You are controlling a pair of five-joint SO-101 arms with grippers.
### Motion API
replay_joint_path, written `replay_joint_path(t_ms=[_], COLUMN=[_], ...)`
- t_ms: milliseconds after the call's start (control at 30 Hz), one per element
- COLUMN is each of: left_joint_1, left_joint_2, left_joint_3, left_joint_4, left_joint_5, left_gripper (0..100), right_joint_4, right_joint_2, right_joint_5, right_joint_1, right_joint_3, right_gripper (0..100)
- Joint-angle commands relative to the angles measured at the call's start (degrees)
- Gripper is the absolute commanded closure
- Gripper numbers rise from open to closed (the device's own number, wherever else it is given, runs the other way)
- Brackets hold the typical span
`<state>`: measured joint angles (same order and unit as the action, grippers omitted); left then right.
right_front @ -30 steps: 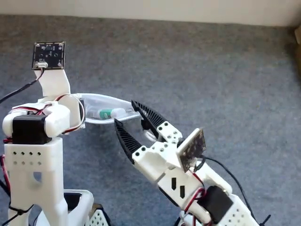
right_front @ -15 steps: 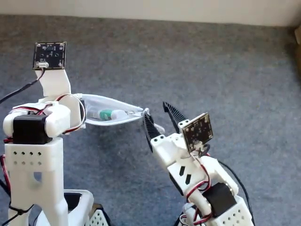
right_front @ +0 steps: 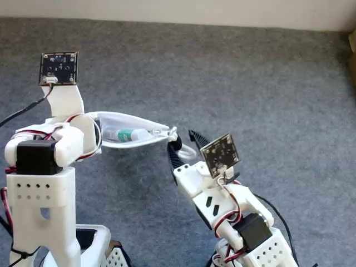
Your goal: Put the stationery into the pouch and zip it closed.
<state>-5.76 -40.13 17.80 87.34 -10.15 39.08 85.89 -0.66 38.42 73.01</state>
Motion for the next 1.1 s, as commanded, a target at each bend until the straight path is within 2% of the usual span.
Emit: replay_joint_path(t_ms=[0, 133, 367, 600, 867, 1067], left_joint_1=[-1.1, -1.1, -1.1, -1.1, -1.1, -1.1], left_joint_2=[1.0, 1.0, 1.0, 1.0, 1.0, 1.0], left_joint_3=[0.7, 0.7, 0.7, 0.7, 0.7, 0.7], left_joint_4=[-1.3, -1.2, -1.1, -1.1, -1.1, -1.2], left_joint_5=[-0.4, -0.4, -0.4, -0.4, -0.4, -0.4], left_gripper=[100, 100, 100, 100, 100, 100], right_joint_4=[0.1, -1.0, -12.8, -13.3, -13.3, -13.3], right_joint_2=[0.6, 0.5, 0.5, 0.9, 1.0, 1.0], right_joint_5=[-3.7, -5.6, -6.0, -9.1, -9.1, -6.6], right_joint_1=[1.6, 1.6, 1.4, 1.3, 1.2, -2.7], right_joint_3=[-0.4, -0.3, 9.0, 9.9, 9.9, 8.7], right_gripper=[81.5, 81.5, 81.5, 85.9, 86.8, 86.8])
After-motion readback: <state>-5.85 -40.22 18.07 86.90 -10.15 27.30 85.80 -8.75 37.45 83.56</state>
